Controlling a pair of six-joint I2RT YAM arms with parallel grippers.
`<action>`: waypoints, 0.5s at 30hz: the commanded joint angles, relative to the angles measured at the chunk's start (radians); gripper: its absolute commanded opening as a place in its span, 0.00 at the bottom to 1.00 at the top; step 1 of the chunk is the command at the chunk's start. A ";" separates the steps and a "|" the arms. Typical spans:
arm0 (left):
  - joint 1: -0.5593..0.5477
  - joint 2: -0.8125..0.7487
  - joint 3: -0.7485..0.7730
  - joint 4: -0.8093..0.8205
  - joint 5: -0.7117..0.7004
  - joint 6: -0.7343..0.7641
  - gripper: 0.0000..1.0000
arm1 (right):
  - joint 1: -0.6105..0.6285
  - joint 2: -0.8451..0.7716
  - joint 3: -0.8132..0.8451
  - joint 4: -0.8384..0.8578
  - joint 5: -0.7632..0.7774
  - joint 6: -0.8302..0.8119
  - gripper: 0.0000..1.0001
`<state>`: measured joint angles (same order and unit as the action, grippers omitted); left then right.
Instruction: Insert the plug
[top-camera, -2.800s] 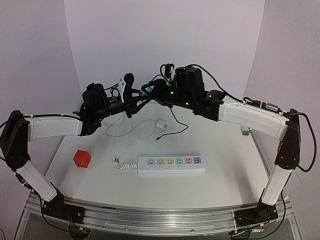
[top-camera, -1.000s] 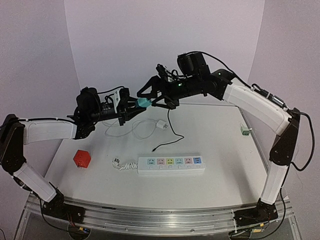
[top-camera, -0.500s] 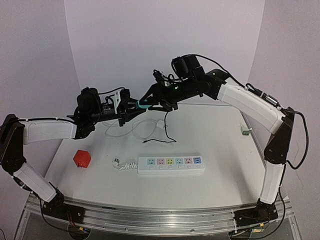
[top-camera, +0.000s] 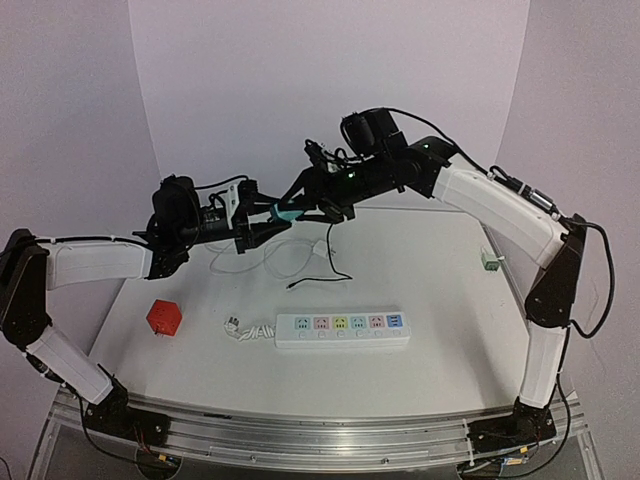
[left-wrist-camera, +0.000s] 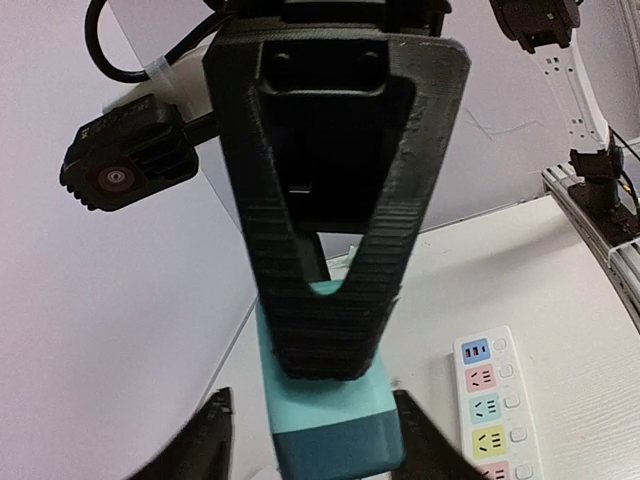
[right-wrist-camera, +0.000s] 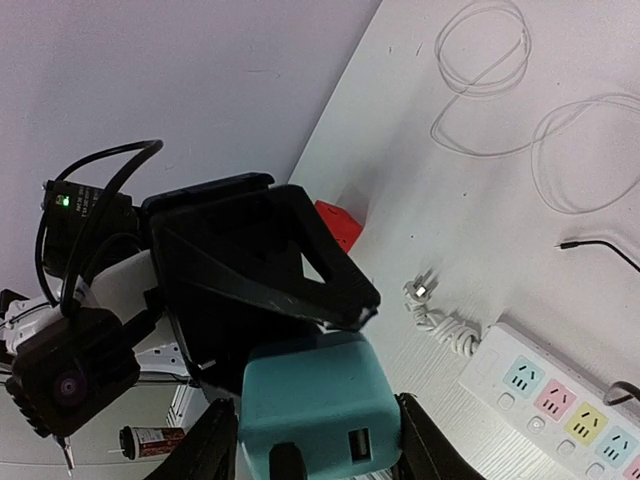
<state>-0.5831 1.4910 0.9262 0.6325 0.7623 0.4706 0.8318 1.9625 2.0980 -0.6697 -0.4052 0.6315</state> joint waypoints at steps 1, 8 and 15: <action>-0.005 -0.028 -0.011 0.006 0.053 -0.020 0.98 | -0.004 -0.054 -0.050 -0.024 0.118 -0.006 0.00; -0.004 0.069 0.080 -0.392 0.107 0.075 0.99 | -0.007 -0.144 -0.138 -0.317 0.516 -0.007 0.00; -0.029 0.124 0.080 -0.472 0.105 0.095 0.98 | -0.007 -0.229 -0.294 -0.341 0.635 0.023 0.00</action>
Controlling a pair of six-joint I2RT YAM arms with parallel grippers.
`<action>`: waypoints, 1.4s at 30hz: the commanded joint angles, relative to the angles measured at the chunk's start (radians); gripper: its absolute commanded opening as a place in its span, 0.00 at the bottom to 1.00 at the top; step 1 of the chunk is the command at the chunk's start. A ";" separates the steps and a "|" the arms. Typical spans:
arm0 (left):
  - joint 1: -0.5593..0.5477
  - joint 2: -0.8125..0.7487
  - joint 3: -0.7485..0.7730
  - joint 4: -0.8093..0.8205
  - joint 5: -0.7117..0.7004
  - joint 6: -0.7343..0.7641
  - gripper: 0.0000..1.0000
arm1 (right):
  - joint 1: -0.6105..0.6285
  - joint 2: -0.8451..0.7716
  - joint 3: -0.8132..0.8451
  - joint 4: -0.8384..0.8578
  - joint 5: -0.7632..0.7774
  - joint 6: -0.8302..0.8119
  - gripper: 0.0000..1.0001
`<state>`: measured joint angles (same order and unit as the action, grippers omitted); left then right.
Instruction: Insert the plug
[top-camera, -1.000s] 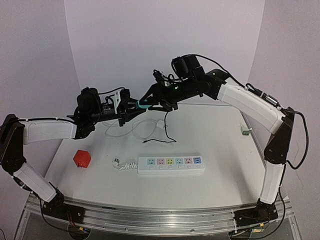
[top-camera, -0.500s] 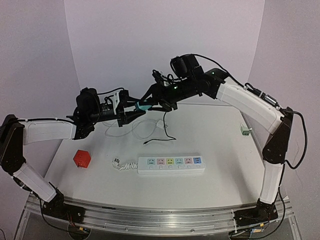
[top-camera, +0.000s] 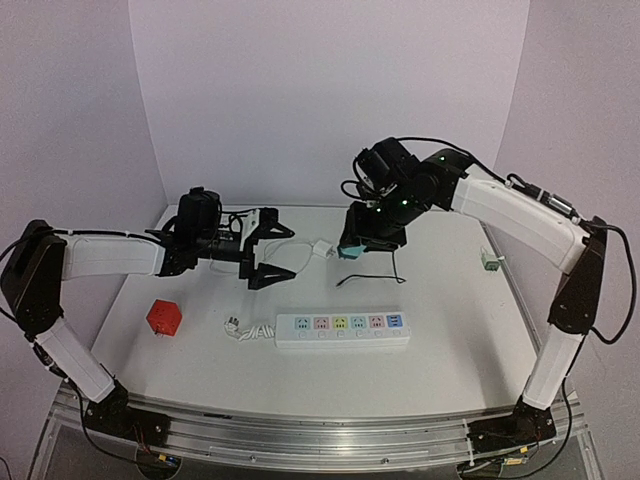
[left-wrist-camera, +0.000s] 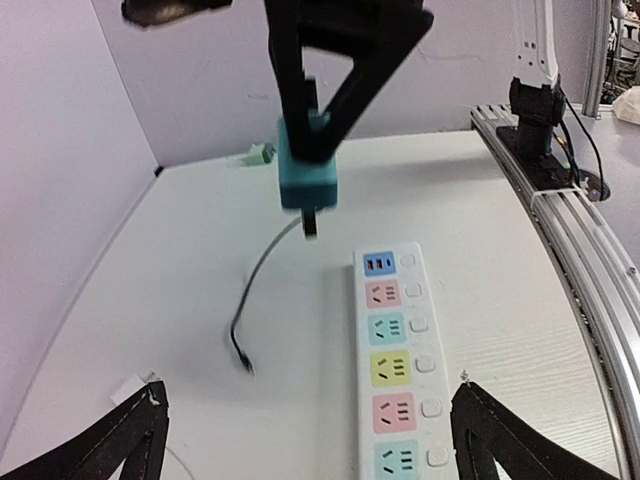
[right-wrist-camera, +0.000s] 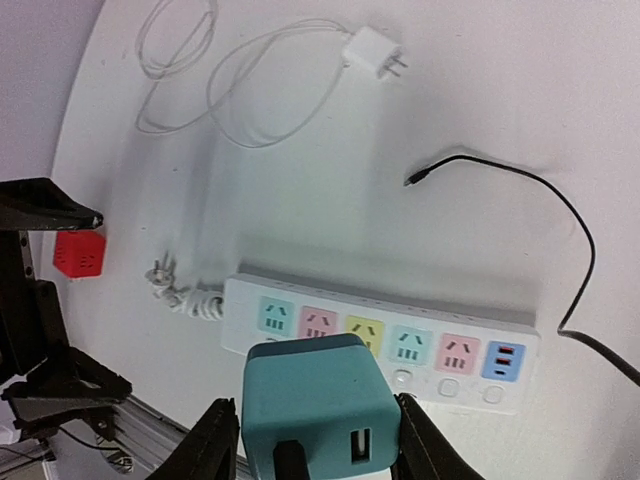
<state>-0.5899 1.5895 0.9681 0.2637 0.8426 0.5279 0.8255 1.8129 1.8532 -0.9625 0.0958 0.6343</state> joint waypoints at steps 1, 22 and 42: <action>-0.033 0.044 0.047 -0.123 0.010 0.052 0.98 | -0.001 -0.089 -0.064 -0.051 0.150 0.027 0.00; -0.196 0.357 0.242 -0.567 -0.268 0.222 0.96 | -0.002 -0.094 -0.309 -0.092 0.265 0.171 0.00; -0.198 0.408 0.250 -0.574 -0.290 0.206 0.74 | -0.001 0.058 -0.372 -0.004 0.114 0.154 0.00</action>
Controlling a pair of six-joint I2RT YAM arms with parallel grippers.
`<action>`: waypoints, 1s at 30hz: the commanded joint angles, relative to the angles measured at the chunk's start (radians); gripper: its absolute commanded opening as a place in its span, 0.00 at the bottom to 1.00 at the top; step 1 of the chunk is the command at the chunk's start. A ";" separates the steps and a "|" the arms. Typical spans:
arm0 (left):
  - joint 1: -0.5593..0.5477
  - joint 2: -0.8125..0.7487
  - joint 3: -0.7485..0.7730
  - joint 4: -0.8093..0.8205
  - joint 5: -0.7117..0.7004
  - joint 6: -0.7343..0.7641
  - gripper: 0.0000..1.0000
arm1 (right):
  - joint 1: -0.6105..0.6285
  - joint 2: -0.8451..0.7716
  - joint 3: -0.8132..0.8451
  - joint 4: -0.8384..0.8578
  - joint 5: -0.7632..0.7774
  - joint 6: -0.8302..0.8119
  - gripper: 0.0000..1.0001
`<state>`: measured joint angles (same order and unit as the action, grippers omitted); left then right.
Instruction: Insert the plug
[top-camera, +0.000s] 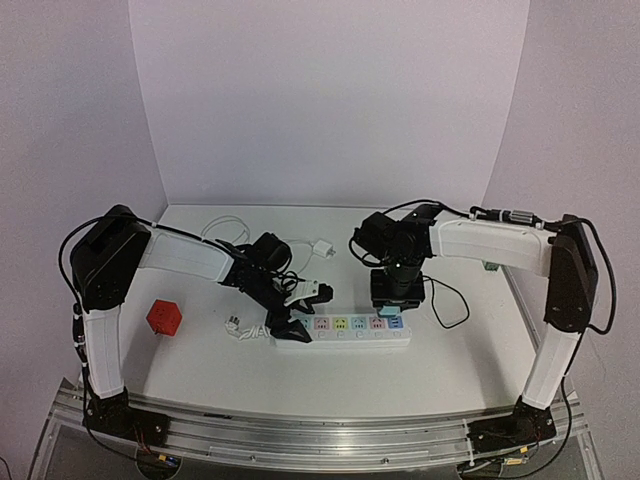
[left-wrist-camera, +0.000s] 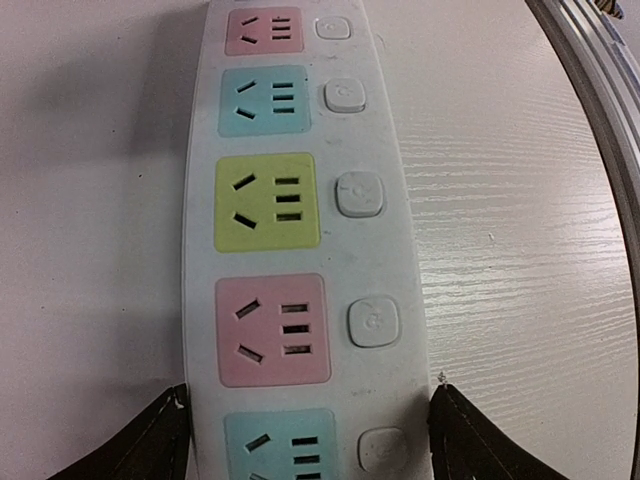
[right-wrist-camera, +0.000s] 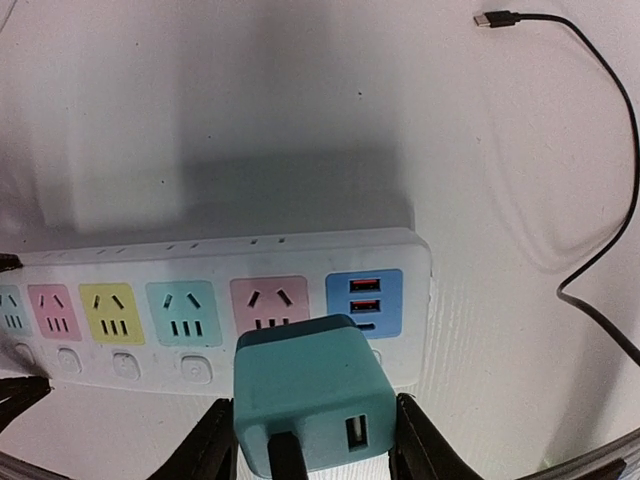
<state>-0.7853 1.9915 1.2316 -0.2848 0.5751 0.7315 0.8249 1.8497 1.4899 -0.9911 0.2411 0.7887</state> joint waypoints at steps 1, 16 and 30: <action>-0.003 0.007 -0.013 -0.024 -0.023 0.002 0.73 | -0.001 0.025 -0.008 0.034 -0.039 0.001 0.00; -0.002 0.006 -0.014 -0.022 -0.022 -0.031 0.72 | 0.023 0.041 -0.021 0.004 -0.048 0.027 0.00; -0.002 0.000 -0.021 -0.017 -0.018 -0.037 0.72 | 0.024 0.095 -0.001 0.001 0.009 -0.005 0.00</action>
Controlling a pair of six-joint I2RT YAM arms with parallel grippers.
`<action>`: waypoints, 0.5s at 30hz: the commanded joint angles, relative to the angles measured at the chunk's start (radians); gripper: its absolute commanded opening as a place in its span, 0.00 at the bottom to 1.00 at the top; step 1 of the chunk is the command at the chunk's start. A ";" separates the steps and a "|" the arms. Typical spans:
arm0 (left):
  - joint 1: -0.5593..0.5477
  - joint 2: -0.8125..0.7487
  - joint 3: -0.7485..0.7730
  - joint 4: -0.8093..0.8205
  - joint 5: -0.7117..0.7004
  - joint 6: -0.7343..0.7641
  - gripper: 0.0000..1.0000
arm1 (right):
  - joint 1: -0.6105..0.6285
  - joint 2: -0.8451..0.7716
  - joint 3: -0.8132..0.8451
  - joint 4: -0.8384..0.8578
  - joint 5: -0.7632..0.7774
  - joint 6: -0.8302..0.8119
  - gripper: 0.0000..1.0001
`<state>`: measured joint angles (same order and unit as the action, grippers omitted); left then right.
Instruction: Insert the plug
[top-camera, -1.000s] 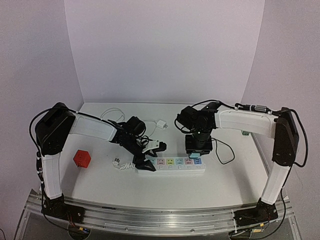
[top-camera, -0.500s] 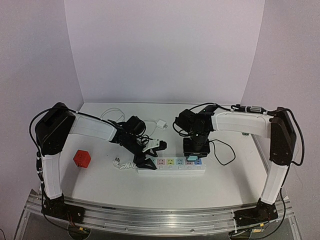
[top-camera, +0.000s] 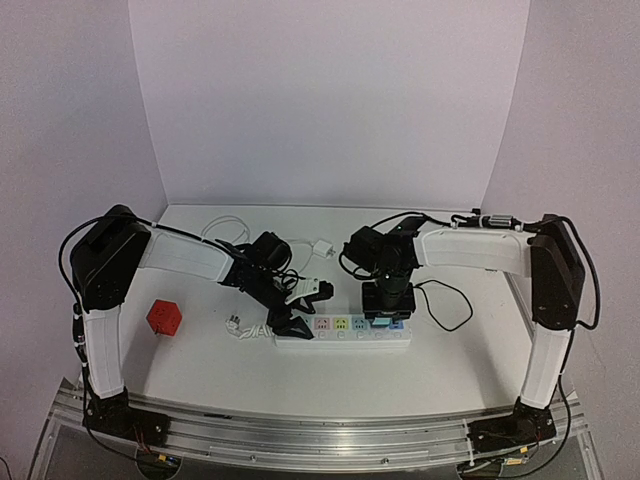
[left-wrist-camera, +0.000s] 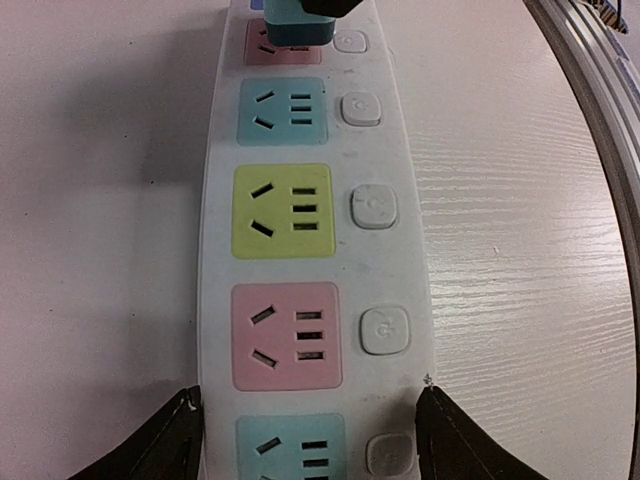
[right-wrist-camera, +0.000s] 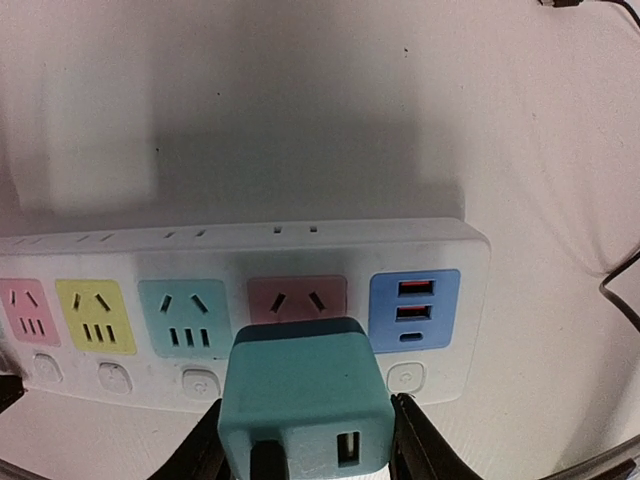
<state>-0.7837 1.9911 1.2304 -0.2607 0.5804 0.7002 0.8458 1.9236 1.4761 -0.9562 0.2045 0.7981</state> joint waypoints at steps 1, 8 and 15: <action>-0.003 0.000 -0.020 -0.041 -0.023 -0.005 0.72 | 0.003 0.022 0.013 -0.035 0.053 -0.019 0.00; -0.004 0.000 -0.019 -0.037 -0.022 -0.005 0.72 | 0.014 0.050 -0.001 -0.033 0.063 -0.009 0.00; -0.003 -0.004 -0.024 -0.028 -0.023 -0.010 0.72 | 0.035 0.051 -0.072 0.029 0.112 0.020 0.00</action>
<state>-0.7837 1.9911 1.2301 -0.2589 0.5800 0.6983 0.8787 1.9577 1.4719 -0.9221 0.2713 0.7916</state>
